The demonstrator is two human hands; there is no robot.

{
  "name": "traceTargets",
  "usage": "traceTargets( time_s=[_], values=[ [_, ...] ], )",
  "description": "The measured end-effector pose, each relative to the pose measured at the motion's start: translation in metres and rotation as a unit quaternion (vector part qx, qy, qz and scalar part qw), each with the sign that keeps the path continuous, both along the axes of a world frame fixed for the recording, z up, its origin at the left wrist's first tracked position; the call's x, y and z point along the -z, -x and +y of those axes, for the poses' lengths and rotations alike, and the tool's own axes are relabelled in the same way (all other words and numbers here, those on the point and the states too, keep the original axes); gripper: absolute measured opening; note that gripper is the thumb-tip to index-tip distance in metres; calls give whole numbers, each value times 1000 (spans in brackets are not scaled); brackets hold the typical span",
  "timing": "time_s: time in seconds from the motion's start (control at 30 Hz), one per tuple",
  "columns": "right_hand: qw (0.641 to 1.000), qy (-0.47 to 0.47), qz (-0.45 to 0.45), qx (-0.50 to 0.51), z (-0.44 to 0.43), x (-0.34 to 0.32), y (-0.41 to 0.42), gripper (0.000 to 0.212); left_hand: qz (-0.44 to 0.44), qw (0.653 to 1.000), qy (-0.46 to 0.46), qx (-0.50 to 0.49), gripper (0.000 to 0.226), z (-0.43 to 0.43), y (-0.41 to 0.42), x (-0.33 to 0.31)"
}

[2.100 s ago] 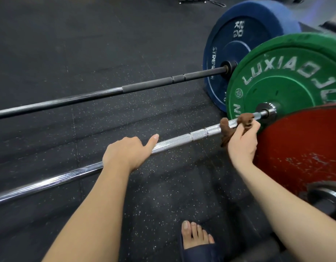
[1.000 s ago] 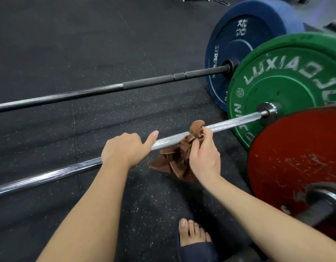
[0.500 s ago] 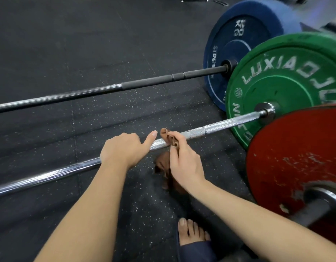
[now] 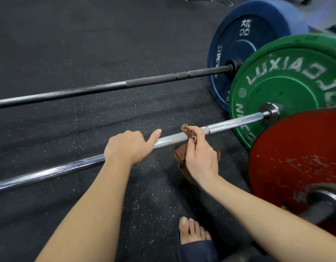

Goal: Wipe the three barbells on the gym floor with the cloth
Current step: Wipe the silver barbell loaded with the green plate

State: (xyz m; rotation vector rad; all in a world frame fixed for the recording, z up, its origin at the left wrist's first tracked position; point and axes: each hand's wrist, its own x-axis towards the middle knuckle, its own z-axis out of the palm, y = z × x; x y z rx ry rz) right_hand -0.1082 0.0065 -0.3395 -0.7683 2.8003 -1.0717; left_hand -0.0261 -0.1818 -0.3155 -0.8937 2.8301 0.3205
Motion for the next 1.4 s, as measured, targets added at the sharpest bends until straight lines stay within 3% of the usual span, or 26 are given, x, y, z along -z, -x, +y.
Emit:
traceTargets(
  time_s=[0.2,0.43,0.77,0.87,1.1,1.27,1.4],
  values=[
    [998,-6,-14,-61,-6,-3,-14,36,-4,1000,12,-1,89,1,1,0],
    [995,2,-26,97,26,-10,31,33,1,1000,-1,0,89,0,1,2],
    [996,-16,-29,-86,-21,-3,-28,37,16,1000,14,3,90,1,1,3],
    [995,-49,7,-83,-14,-4,-21,38,6,1000,20,2,90,0,1,2],
    [999,-6,-36,18,4,-12,2,31,5,1000,21,5,88,1,2,3],
    [998,18,-50,-36,-20,-6,-25,31,19,1000,14,-5,85,1,2,2],
    [992,14,-54,-109,-37,-5,-50,30,79,997,14,-21,71,5,-3,-3]
  ],
)
